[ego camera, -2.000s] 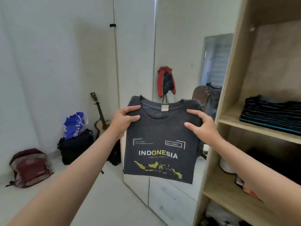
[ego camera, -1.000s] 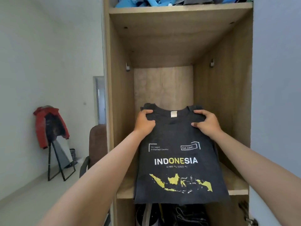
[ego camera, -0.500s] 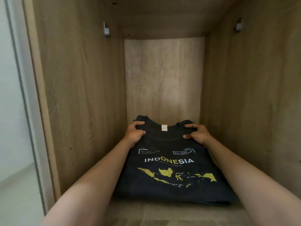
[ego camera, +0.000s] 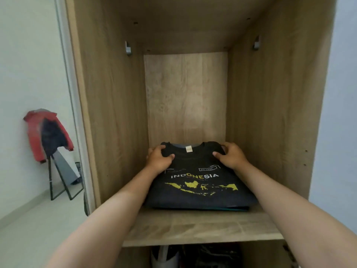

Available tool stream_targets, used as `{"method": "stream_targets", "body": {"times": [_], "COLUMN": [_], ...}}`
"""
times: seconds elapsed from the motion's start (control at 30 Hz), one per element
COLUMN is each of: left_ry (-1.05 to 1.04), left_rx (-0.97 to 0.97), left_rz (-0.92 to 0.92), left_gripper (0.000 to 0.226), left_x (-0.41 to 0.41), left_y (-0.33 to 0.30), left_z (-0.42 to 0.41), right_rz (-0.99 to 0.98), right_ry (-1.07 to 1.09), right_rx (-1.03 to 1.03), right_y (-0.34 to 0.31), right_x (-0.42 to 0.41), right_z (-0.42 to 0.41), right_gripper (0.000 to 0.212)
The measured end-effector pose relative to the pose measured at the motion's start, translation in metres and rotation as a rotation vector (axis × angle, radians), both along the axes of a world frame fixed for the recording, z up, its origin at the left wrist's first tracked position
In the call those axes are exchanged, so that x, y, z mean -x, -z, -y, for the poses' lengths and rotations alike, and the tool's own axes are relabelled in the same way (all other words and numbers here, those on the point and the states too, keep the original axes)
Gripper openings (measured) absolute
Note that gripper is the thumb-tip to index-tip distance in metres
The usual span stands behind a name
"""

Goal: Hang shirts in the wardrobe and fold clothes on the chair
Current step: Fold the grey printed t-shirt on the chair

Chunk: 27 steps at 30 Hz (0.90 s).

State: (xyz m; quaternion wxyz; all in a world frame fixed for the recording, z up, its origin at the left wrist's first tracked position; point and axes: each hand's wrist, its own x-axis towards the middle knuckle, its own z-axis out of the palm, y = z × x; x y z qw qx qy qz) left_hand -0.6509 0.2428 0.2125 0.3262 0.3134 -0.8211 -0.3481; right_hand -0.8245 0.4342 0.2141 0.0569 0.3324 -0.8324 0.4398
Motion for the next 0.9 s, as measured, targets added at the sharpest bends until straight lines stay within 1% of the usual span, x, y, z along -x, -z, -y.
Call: {"method": "stream_targets", "body": {"times": [0.1, 0.23, 0.33, 0.47, 0.57, 0.63, 0.73, 0.8, 0.9], "left_ry": [0.073, 0.183, 0.279, 0.405, 0.492, 0.549, 0.648, 0.717, 0.824], "left_rx": [0.043, 0.097, 0.134, 0.174, 0.248, 0.307, 0.375, 0.396, 0.348], "left_rz": [-0.050, -0.126, -0.115, -0.117, -0.161, -0.218, -0.309, -0.350, -0.410], "left_gripper": [0.058, 0.058, 0.061, 0.065, 0.067, 0.067, 0.069, 0.072, 0.076], "left_x": [-0.041, -0.116, -0.173, -0.230, -0.252, -0.258, -0.256, -0.252, -0.244], "left_y": [-0.003, 0.011, 0.033, 0.059, 0.067, 0.069, 0.074, 0.078, 0.078], "left_z": [-0.042, -0.117, -0.177, -0.261, -0.328, -0.374, -0.445, -0.493, -0.561], "right_rz": [-0.074, -0.236, -0.301, -0.465, -0.594, -0.732, -0.965, -1.082, -1.149], "right_ry": [0.031, 0.031, 0.026, 0.055, 0.096, 0.147, 0.214, 0.257, 0.328], "right_rx": [0.018, 0.032, 0.031, -0.028, 0.041, 0.081, 0.082, 0.084, 0.117], "right_y": [-0.010, -0.007, 0.007, 0.016, 0.010, 0.004, -0.002, -0.002, -0.001], "right_x": [-0.057, -0.143, -0.208, -0.281, -0.320, -0.339, -0.350, -0.353, -0.352], "right_z": [-0.034, -0.096, -0.142, -0.209, -0.277, -0.329, -0.407, -0.455, -0.520], "right_gripper": [0.058, 0.058, 0.056, 0.054, 0.049, 0.047, 0.042, 0.041, 0.042]}}
